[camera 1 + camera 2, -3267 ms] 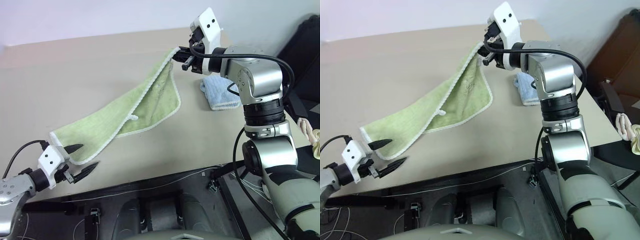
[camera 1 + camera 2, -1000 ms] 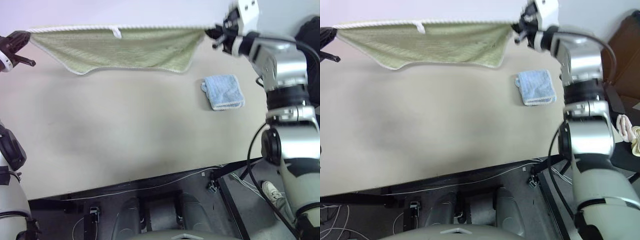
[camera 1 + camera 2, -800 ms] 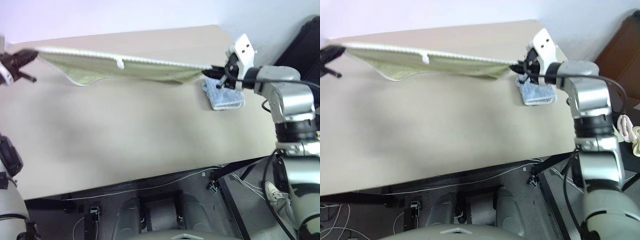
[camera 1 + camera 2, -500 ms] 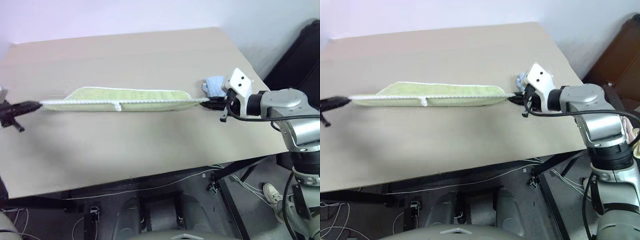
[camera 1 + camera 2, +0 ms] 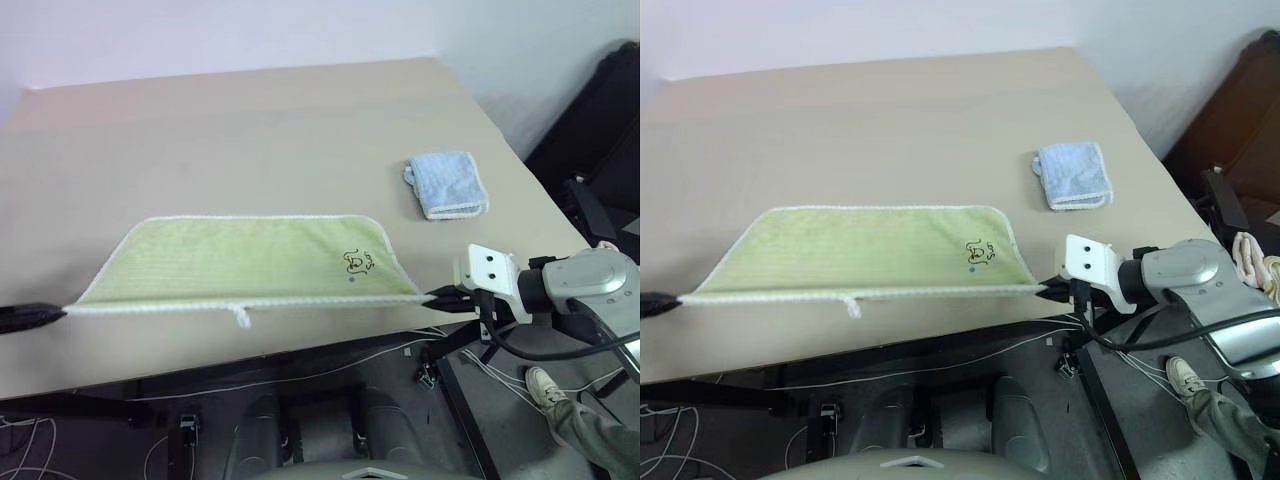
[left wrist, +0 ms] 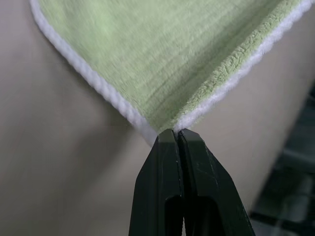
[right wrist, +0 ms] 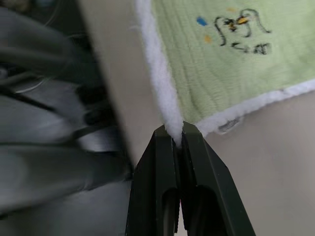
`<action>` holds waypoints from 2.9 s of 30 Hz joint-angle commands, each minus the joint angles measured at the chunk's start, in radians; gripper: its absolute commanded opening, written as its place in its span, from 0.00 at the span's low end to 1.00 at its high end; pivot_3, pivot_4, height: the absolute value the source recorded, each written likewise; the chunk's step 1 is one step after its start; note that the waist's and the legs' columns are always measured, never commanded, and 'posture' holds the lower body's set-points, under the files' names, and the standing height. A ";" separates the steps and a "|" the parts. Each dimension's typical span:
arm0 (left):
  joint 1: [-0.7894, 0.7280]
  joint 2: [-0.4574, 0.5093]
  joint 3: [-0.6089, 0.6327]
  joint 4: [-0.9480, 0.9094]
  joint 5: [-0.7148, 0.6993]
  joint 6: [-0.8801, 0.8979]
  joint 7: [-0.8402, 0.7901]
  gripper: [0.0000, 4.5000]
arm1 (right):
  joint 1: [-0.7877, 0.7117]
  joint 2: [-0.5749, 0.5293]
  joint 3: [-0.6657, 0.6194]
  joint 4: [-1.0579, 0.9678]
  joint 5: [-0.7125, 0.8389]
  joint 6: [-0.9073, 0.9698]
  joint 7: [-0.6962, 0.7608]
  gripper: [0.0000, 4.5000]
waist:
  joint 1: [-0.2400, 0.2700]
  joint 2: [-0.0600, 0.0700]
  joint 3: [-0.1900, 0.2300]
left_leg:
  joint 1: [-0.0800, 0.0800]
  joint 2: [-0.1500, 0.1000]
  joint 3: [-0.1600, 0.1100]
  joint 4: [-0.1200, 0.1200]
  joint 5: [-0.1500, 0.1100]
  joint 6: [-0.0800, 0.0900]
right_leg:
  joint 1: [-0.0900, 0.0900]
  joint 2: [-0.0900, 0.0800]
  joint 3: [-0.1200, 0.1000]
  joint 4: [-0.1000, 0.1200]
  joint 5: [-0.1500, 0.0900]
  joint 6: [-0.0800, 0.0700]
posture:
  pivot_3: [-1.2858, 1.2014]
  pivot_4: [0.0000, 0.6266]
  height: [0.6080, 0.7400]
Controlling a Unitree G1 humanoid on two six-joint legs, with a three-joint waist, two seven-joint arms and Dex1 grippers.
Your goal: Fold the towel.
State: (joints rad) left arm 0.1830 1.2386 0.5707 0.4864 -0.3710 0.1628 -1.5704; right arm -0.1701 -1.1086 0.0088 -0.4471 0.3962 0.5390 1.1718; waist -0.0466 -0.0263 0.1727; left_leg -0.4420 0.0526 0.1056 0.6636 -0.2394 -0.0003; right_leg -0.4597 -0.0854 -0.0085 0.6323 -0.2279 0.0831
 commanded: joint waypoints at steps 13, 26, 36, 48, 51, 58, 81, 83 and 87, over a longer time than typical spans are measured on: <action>-0.293 -0.023 -0.074 0.084 0.063 0.029 0.249 0.01 | -0.194 0.075 0.043 0.248 -0.005 -0.123 0.101 0.00 | 0.009 0.001 -0.001 | 0.003 0.000 0.001 -0.001 -0.002 -0.003 | -0.001 -0.002 -0.001 -0.004 0.002 -0.005 | 0.52 0.24 1.00; -0.718 -0.085 -0.355 0.428 0.180 -0.108 0.231 0.01 | -0.465 0.266 0.166 0.499 -0.105 -0.133 0.078 0.00 | 0.007 0.000 -0.001 | 0.000 -0.001 0.006 0.002 0.001 0.000 | 0.000 0.005 0.000 0.000 0.004 -0.001 | 0.52 0.24 1.00; -0.847 -0.192 -0.377 0.571 0.209 -0.208 0.347 0.01 | -0.556 0.380 0.177 0.683 -0.168 -0.152 0.036 0.00 | 0.021 -0.001 -0.001 | 0.000 -0.001 0.006 0.004 0.001 0.000 | 0.001 0.005 0.000 0.002 0.005 0.001 | 0.52 0.24 1.00; -0.895 -0.243 -0.385 0.655 0.237 -0.249 0.393 0.01 | -0.599 0.468 0.180 0.861 -0.232 -0.254 -0.006 0.00 | 0.031 -0.001 -0.001 | 0.000 -0.001 0.006 0.004 0.001 0.000 | 0.001 0.005 0.000 0.002 0.006 0.002 | 0.52 0.24 1.00; -0.913 -0.255 -0.385 0.678 0.250 -0.274 0.462 0.13 | -0.611 0.504 0.155 0.895 -0.240 -0.306 -0.058 0.00 | 0.032 -0.001 -0.001 | 0.000 -0.001 0.006 0.004 0.001 0.000 | 0.001 0.005 0.000 0.002 0.006 0.002 | 0.52 0.24 1.00; -0.930 -0.264 -0.386 0.698 0.247 -0.231 0.434 0.66 | -0.607 0.526 0.126 0.883 -0.193 -0.306 -0.022 0.44 | 0.030 -0.001 -0.001 | 0.000 -0.001 0.006 0.004 0.001 0.000 | 0.001 0.006 0.000 0.002 0.007 0.005 | 0.52 0.24 1.00; -0.484 -0.361 -0.260 -0.286 -0.102 0.205 0.454 1.00 | -0.401 0.501 -0.412 0.404 0.297 0.982 -0.319 1.00 | 0.028 -0.001 -0.002 | 0.001 0.000 0.004 0.004 0.001 0.000 | 0.002 0.005 0.000 0.003 0.008 0.004 | 0.52 0.24 1.00; -0.415 -0.376 -0.260 -0.399 -0.141 0.272 0.460 1.00 | -0.381 0.564 -0.508 0.386 0.343 1.060 -0.392 1.00 | 0.031 -0.001 -0.002 | 0.001 -0.001 0.003 0.004 0.001 0.000 | 0.003 0.005 0.000 0.003 0.008 0.004 | 0.52 0.24 1.00; -0.347 -0.389 -0.263 -0.534 -0.205 0.379 0.471 1.00 | -0.279 0.636 -0.574 0.334 0.516 1.075 -0.545 1.00 | 0.036 -0.001 -0.002 | 0.001 -0.001 0.002 0.004 0.001 -0.001 | 0.004 0.005 -0.001 0.002 0.008 0.004 | 0.52 0.24 1.00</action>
State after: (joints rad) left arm -0.1685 0.8442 0.2914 0.0217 -0.5368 0.5066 -1.1039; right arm -0.4729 -0.4866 -0.5272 -0.0682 0.8235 1.6051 0.6887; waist -0.0105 -0.0271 0.1710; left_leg -0.4396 0.0517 0.1068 0.6674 -0.2382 -0.0010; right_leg -0.4535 -0.0804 -0.0094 0.6338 -0.2205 0.0865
